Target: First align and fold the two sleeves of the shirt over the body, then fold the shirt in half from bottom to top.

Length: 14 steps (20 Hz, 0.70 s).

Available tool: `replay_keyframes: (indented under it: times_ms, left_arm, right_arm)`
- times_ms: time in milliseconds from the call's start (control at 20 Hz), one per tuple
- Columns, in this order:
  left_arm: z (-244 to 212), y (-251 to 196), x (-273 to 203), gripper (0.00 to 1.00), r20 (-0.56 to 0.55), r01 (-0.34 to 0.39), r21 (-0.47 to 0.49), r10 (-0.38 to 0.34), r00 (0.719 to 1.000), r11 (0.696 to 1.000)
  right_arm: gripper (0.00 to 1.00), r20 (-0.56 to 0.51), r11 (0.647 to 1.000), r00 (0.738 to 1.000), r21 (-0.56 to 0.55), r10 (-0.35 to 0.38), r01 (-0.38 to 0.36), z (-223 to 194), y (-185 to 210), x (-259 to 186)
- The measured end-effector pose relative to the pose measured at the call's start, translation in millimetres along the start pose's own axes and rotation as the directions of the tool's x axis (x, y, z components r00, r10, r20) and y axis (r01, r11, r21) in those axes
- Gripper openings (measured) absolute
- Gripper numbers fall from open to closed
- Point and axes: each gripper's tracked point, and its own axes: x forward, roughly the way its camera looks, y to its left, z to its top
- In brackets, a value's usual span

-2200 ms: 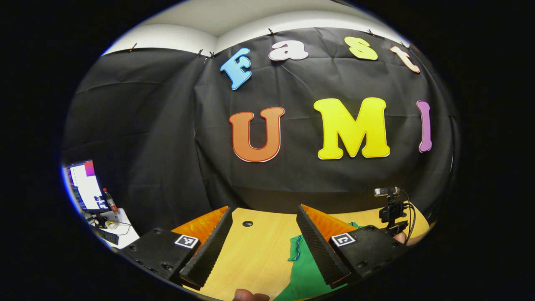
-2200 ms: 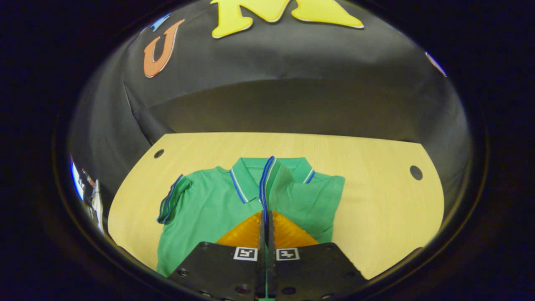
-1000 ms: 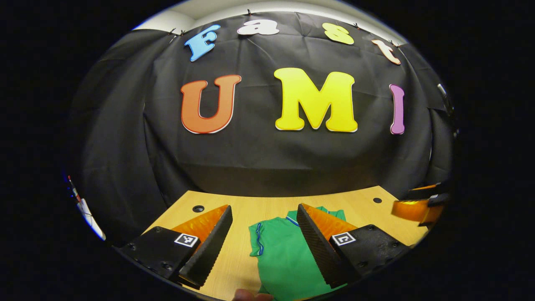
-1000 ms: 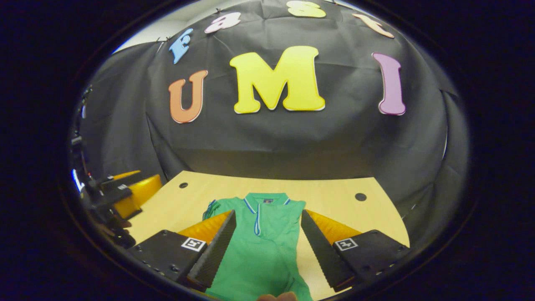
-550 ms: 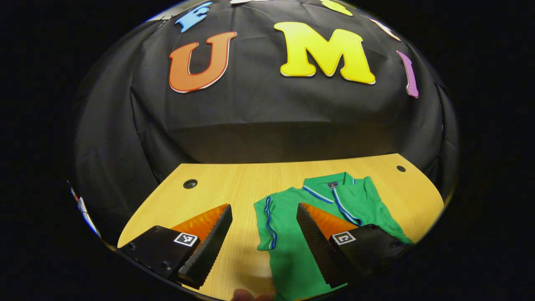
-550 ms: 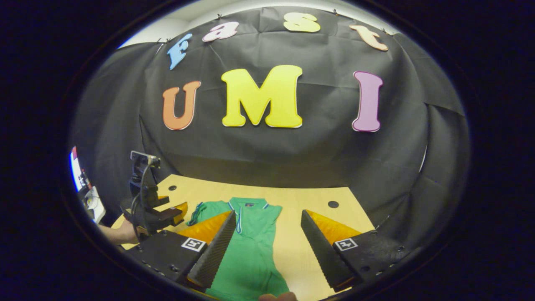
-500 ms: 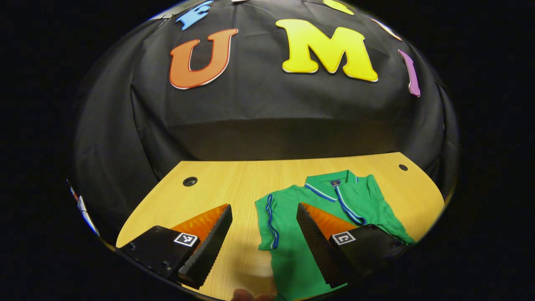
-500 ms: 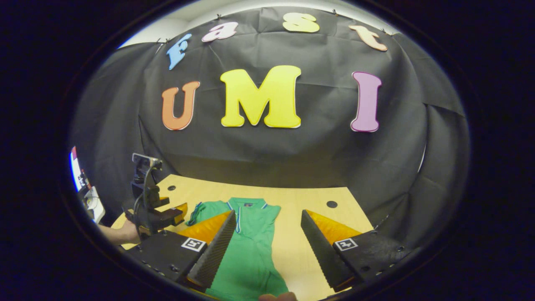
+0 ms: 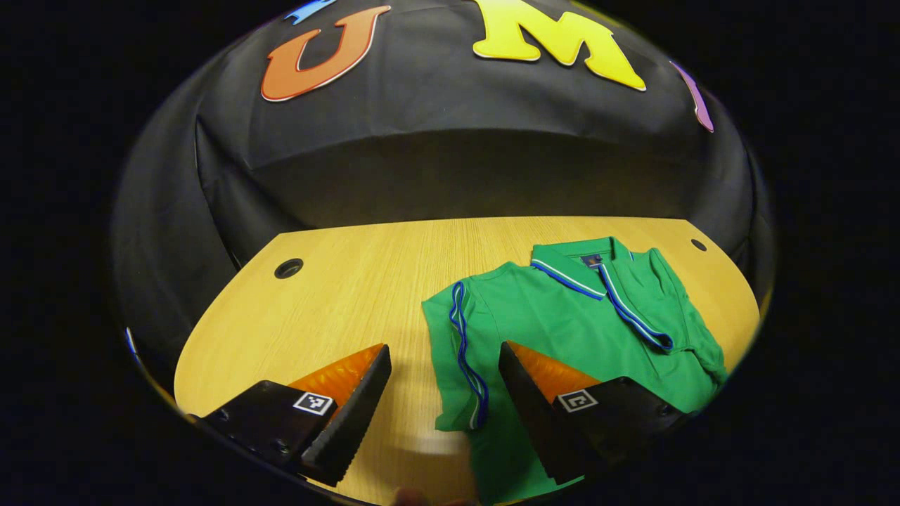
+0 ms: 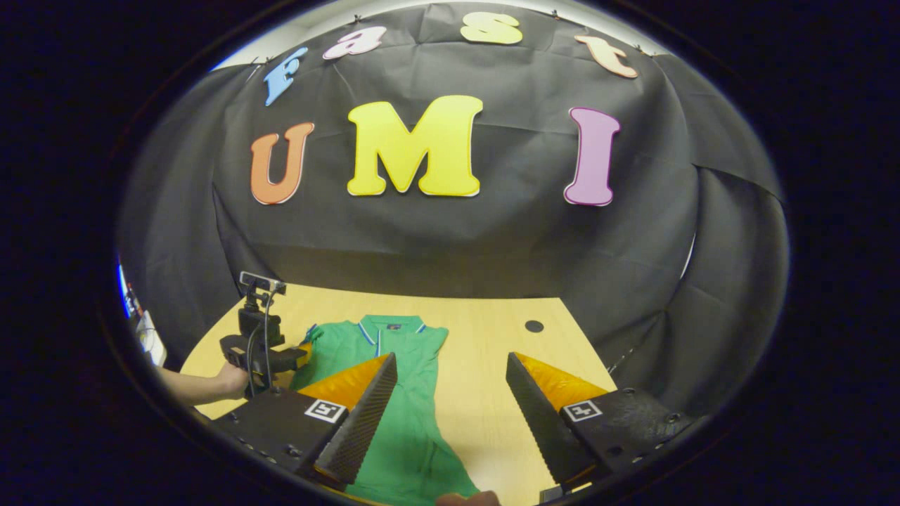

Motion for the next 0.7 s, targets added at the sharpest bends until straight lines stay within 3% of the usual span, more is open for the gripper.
replay_keyframes:
  times_ms: [100,300,450,500,550,700]
  left_arm:
    - [-9,1,6,0.98,-0.023,0.003,-0.009,-0.003,1.0,1.0]
    - [-13,-1,13,0.8,-0.031,0.024,-0.008,-0.024,0.999,1.0]
    - [-12,-5,15,0.57,-0.037,0.056,0.008,-0.055,0.998,0.998]
    - [-11,-3,15,0.55,-0.036,0.05,0.015,-0.049,0.998,0.999]
    - [-11,-1,14,0.33,-0.039,0.044,0.016,-0.044,0.998,0.999]
    - [-9,-3,10,0.17,-0.039,0.073,-0.012,-0.074,0.997,0.997]
  right_arm:
    - [0.96,-0.008,1.0,1.0,0.004,-0.006,0.006,-4,-2,1]
    - [0.95,-0.035,0.999,0.999,0.023,-0.024,0.024,-15,-10,1]
    - [0.95,-0.049,0.999,0.998,0.033,-0.033,0.035,-21,-12,3]
    - [0.94,-0.057,0.999,0.998,0.031,-0.04,0.041,-23,-13,4]
    - [0.96,-0.058,0.999,0.998,0.032,-0.035,0.037,-24,-11,3]
    - [0.96,-0.05,0.999,0.998,0.036,-0.028,0.03,-27,-10,3]
